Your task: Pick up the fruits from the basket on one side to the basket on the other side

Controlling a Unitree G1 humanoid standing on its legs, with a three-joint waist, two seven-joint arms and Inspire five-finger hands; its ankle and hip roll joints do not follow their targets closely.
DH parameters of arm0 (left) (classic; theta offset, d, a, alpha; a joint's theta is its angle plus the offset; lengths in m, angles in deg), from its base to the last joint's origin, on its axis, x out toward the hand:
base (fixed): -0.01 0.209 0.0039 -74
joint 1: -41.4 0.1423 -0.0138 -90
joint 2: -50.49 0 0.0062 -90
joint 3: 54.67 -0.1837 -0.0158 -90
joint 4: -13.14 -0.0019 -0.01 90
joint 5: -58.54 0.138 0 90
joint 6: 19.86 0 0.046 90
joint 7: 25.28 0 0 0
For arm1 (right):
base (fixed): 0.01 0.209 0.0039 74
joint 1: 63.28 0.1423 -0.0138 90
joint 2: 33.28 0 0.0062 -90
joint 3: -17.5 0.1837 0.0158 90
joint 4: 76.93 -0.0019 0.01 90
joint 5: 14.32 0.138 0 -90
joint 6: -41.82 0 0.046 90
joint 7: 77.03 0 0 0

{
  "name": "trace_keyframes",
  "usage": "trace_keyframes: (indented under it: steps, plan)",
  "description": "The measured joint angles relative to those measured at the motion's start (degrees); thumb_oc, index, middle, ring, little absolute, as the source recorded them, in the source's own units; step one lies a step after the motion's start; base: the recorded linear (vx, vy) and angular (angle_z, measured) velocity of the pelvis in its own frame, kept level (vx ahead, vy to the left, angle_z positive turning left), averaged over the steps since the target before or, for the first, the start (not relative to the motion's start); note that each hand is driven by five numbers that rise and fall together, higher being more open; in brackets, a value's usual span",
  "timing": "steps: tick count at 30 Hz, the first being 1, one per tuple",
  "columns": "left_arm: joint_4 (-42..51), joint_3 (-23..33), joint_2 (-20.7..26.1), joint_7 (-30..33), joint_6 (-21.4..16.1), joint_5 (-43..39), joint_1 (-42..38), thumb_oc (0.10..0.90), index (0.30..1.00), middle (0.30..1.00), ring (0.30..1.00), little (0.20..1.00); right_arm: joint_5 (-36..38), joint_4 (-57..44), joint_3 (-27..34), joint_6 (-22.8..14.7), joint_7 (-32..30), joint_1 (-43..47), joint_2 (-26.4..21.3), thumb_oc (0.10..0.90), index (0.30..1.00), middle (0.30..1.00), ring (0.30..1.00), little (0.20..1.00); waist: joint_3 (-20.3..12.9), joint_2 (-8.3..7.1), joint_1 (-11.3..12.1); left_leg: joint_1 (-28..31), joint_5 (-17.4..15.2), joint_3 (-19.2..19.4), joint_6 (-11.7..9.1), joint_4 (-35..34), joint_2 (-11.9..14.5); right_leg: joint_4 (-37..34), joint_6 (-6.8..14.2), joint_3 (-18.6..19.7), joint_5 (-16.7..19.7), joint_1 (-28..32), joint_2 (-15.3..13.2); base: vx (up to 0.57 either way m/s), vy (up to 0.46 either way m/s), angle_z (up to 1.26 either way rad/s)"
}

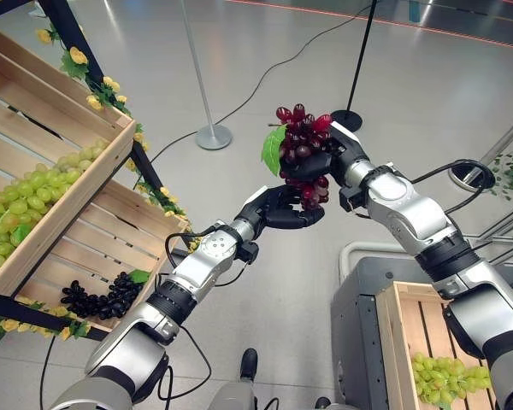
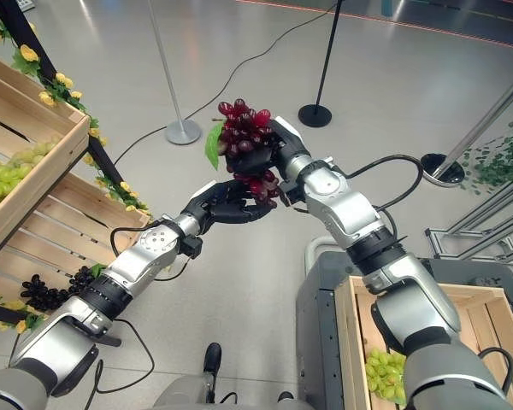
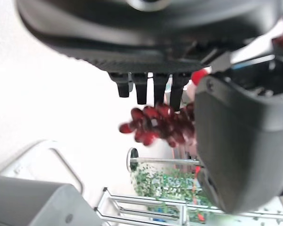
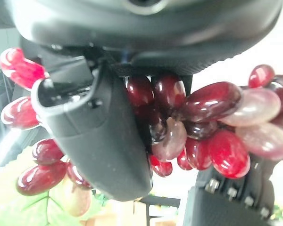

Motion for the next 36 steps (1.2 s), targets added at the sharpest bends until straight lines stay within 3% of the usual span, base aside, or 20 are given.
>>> trace_keyframes:
  steps: [13, 33, 35, 36]
  plan:
    - [-2.7, 0.1, -1.0, 1.3, -0.2, -2.1, 0.0, 0.800, 0.900, 0.900, 0.900, 0.900, 2.0, -0.1, 0.0, 0.4, 2.2, -0.6, 2.3, 0.400, 0.300, 0.300, 0.300, 0.300, 0.0, -0.06, -0.2, 0.4, -0.1, 0.5, 0.1, 0.0, 0.0, 0.0, 0.0, 0.5, 0.0, 0.1, -0.1, 0.00, 0.000, -0.01]
    - [-3.7, 1.2, -2.4, 2.8, -1.6, -6.4, 1.0, 0.800, 0.900, 0.900, 0.900, 0.900, 1.4, -0.1, 0.0, 1.8, 2.5, -2.6, 2.2, 0.400, 0.300, 0.300, 0.300, 0.300, -1.1, -1.82, -0.6, 0.7, -0.3, 0.9, 0.4, 0.0, 0.1, 0.0, 0.0, 1.0, 0.0, 0.3, -0.2, 0.00, -0.001, -0.01]
    - [-3.7, 1.2, -2.4, 2.8, -1.6, -6.4, 1.0, 0.496, 0.444, 0.444, 0.444, 0.444, 1.4, 0.0, 0.0, 1.8, 2.5, -2.7, 2.2, 0.400, 0.300, 0.300, 0.300, 0.300, -1.1, -1.87, -0.6, 0.7, -0.3, 0.9, 0.4, 0.0, 0.1, 0.0, 0.0, 1.0, 0.0, 0.3, -0.2, 0.00, 0.000, 0.00]
    - [-3.7, 1.2, -2.4, 2.8, -1.6, -6.4, 1.0, 0.400, 0.300, 0.300, 0.300, 0.300, 1.5, 0.0, 0.0, 1.8, 2.6, -2.7, 2.2, 0.400, 0.300, 0.300, 0.300, 0.300, -1.1, -1.89, -0.6, 0.7, -0.3, 0.9, 0.4, 0.0, 0.1, 0.0, 0.0, 1.0, 0.0, 0.3, -0.2, 0.00, 0.000, 0.00]
